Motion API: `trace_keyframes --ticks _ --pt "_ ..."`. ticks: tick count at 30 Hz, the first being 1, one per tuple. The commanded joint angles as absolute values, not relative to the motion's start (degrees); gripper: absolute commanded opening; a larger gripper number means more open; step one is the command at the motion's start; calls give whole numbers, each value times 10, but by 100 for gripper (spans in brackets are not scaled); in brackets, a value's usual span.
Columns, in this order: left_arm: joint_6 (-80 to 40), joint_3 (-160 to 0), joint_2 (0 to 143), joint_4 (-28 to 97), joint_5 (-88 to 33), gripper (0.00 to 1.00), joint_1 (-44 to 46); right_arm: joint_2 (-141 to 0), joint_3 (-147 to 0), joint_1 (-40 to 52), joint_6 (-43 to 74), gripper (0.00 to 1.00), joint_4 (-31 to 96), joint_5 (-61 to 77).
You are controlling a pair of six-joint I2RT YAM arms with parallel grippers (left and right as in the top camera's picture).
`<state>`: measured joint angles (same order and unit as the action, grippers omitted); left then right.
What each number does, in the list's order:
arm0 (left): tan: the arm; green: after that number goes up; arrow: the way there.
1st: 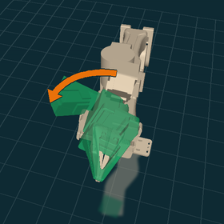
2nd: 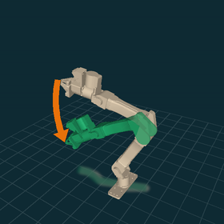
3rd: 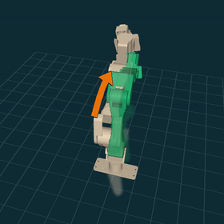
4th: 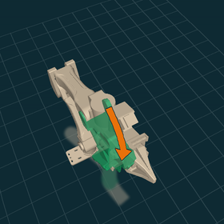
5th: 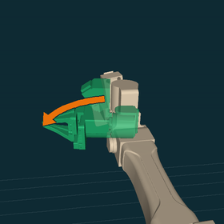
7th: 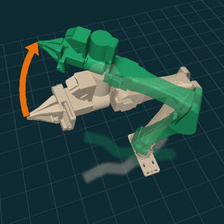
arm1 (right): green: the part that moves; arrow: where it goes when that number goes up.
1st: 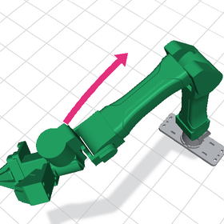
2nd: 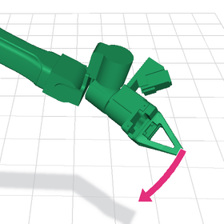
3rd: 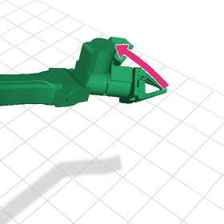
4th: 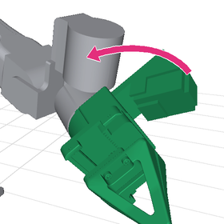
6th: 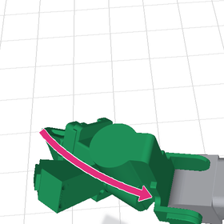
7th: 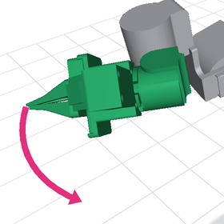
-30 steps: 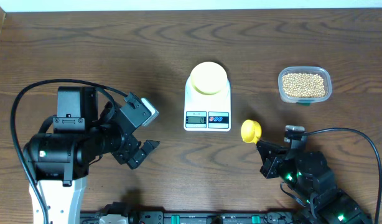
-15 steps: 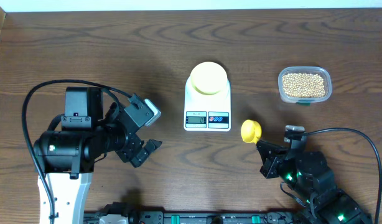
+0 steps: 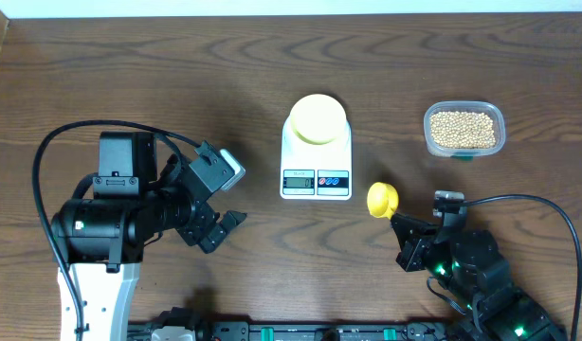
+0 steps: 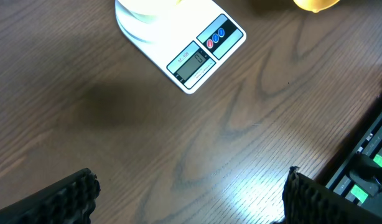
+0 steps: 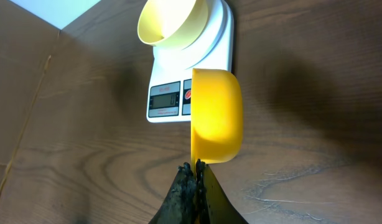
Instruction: Scoop item into bowl and weigh 50g on scale
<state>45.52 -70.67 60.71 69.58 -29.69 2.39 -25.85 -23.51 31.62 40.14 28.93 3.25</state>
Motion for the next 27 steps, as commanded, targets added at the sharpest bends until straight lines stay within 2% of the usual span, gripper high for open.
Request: trace_keyframes --ticks 1,6,9,16,21,27 --pt "467 -707 606 696 -305 96 22 -257 -237 313 407 1 288 35" --pt "467 -707 606 696 -305 96 22 -257 -237 313 406 1 277 32" --pt "467 -707 606 696 -304 96 22 -257 -237 313 404 1 276 -36" --pt "467 -707 606 696 -305 96 22 -263 -256 313 268 1 246 -52" --pt "467 -707 606 696 -304 96 22 -345 -329 291 205 1 294 -114" --pt "467 -707 606 696 -305 96 22 -545 -514 209 201 1 338 -112"
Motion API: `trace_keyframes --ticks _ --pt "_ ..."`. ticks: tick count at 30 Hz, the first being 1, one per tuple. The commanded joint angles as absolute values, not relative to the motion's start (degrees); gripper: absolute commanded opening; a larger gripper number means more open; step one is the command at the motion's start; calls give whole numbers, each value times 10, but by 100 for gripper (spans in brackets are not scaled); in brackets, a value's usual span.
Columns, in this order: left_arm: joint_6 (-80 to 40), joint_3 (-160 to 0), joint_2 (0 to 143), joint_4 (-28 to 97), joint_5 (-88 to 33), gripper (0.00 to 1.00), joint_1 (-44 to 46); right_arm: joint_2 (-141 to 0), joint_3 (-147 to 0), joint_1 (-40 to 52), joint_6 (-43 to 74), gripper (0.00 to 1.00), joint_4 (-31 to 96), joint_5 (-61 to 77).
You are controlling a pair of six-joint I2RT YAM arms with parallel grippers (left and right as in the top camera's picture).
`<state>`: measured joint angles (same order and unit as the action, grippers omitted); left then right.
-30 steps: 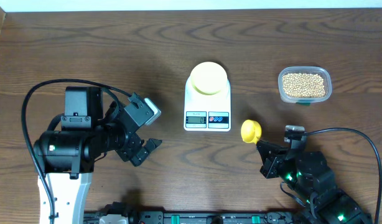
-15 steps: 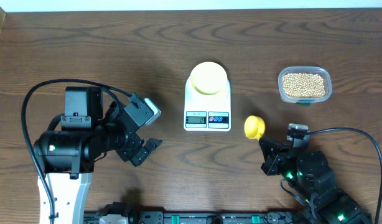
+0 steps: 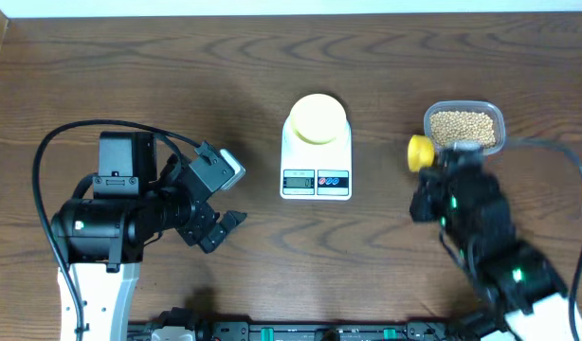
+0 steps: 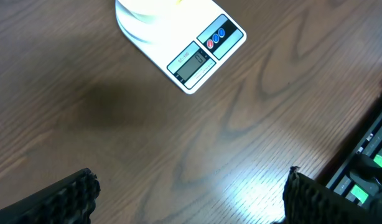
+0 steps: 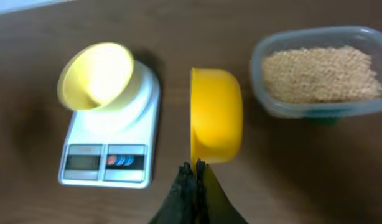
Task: Scoop item into bowl and weigh 50g on scale
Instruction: 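Lower the scoop with the right gripper into the soybean tub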
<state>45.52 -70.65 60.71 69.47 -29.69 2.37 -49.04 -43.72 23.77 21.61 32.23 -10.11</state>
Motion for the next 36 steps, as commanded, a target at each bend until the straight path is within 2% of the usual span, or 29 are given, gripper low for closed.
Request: trace_keyframes --ticks 1,7,11,14,19,36 --pt "467 -707 606 696 -305 96 22 -572 -551 196 201 1 358 -107" --pt "467 -707 606 695 -305 96 22 -704 -750 125 137 1 520 -103" --pt "467 -707 606 695 -304 96 22 -754 -809 84 72 1 560 -104" --pt "467 -707 606 696 -305 96 22 -784 -824 63 22 1 546 -109" --pt "467 -707 606 695 -304 96 22 -852 -825 69 21 1 571 -191" --pt "467 -707 606 696 -305 96 22 -959 -817 66 14 1 533 -250"
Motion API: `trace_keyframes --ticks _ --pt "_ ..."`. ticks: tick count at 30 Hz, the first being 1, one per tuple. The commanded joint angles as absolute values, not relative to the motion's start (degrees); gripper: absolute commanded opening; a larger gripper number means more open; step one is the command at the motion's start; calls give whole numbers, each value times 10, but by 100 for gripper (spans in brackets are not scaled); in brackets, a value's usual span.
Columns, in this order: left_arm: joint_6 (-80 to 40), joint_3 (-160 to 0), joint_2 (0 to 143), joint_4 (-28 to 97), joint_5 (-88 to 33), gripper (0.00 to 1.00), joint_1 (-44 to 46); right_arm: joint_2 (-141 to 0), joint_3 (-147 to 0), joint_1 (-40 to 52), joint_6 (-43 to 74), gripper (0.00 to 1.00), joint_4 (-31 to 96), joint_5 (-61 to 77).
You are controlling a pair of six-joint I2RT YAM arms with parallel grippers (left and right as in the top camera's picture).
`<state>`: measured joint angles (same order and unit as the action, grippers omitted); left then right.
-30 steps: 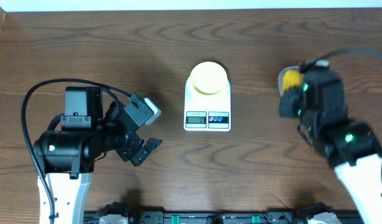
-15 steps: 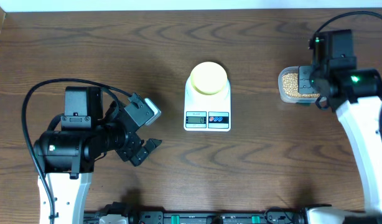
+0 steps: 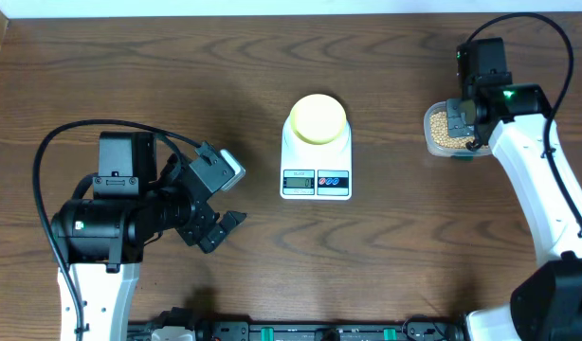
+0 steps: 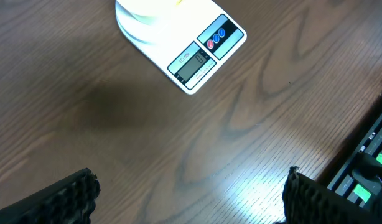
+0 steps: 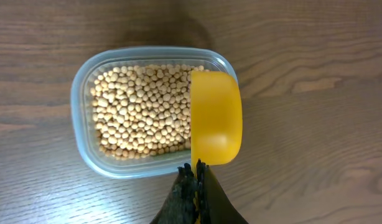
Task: Scoop item into bowl and weigh 50g on scale
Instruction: 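Lower the scoop with the right gripper into the soybean tub, then drag the yellow scoop through the soybeans with the right gripper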
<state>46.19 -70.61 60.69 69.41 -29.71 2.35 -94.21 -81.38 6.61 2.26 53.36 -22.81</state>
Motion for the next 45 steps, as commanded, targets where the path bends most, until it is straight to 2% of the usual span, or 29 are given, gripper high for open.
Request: trace_keyframes --ticks 1,10,36,45 --pt "467 -707 606 696 -305 96 22 -963 -817 65 14 1 532 -249" --pt "467 -707 606 695 -305 96 22 -1019 -817 60 35 1 505 -247" --pt "467 -707 606 695 -305 96 22 -1041 -799 24 6 1 495 -207" --pt "467 -707 606 696 -305 96 22 -1047 -799 22 1 1 494 -112"
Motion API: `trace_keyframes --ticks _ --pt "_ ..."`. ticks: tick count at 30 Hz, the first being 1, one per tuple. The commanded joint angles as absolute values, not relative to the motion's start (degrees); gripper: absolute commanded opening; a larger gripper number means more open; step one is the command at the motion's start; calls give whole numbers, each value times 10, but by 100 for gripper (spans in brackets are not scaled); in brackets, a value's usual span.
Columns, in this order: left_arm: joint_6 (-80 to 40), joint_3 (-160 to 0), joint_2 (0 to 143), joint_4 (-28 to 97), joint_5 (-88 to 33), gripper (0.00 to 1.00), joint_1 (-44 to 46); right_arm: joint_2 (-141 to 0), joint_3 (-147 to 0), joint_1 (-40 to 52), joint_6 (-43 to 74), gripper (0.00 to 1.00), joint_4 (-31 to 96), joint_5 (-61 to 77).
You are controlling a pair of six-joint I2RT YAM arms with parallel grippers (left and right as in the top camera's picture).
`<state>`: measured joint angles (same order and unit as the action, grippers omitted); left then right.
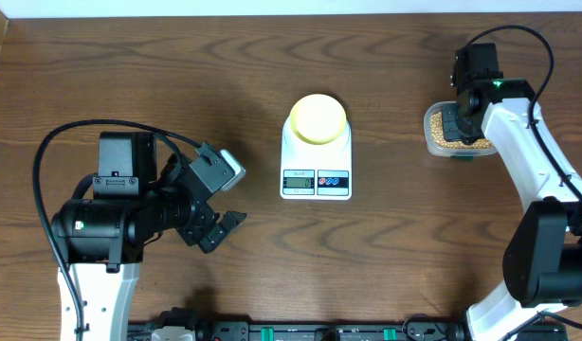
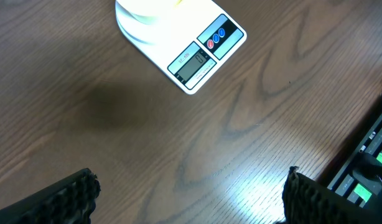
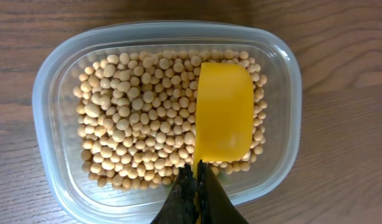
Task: Scoop item into bowl and weigh 50g on scale
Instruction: 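Drag the yellow scoop through the soybeans with the right gripper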
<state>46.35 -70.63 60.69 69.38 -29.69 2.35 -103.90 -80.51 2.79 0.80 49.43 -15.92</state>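
A yellow scoop point(image 3: 223, 115) lies in the clear tub of soybeans point(image 3: 135, 130), with my right gripper point(image 3: 196, 174) shut on its handle. In the overhead view the right gripper point(image 1: 464, 114) covers part of the tub point(image 1: 435, 133) at the far right. The white scale point(image 1: 317, 161) carries a pale yellow bowl point(image 1: 318, 117) at the table's middle. The scale point(image 2: 185, 53) also shows at the top of the left wrist view. My left gripper point(image 1: 220, 227) stands open over bare wood left of the scale, nothing between its pads point(image 2: 66, 196).
The table point(image 1: 272, 256) is dark wood. A black rail with cables and green lights point(image 1: 300, 332) runs along the front edge. A black cable point(image 1: 82, 133) loops round the left arm's base.
The right gripper has come down closer over the tub, and the scoop now sits among the soybeans instead of at the tub's right edge. The left arm has not moved.
The right gripper first held the scoop near the table's front, right of the scale. Later it was beside the tub, then over the tub's right edge. Now the scoop is in the beans. The left gripper stayed open throughout.
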Motion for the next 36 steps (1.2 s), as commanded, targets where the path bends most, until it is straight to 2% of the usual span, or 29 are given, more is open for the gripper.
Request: trace_keyframes --ticks 1,11,36 --pt "467 -707 606 696 -305 96 22 -1047 -799 21 1 1 494 -107" --pt "467 -707 606 695 -305 96 22 -1047 -799 -47 1 1 503 56" --pt "467 -707 606 696 -305 96 22 -1060 -798 -211 1 1 538 313"
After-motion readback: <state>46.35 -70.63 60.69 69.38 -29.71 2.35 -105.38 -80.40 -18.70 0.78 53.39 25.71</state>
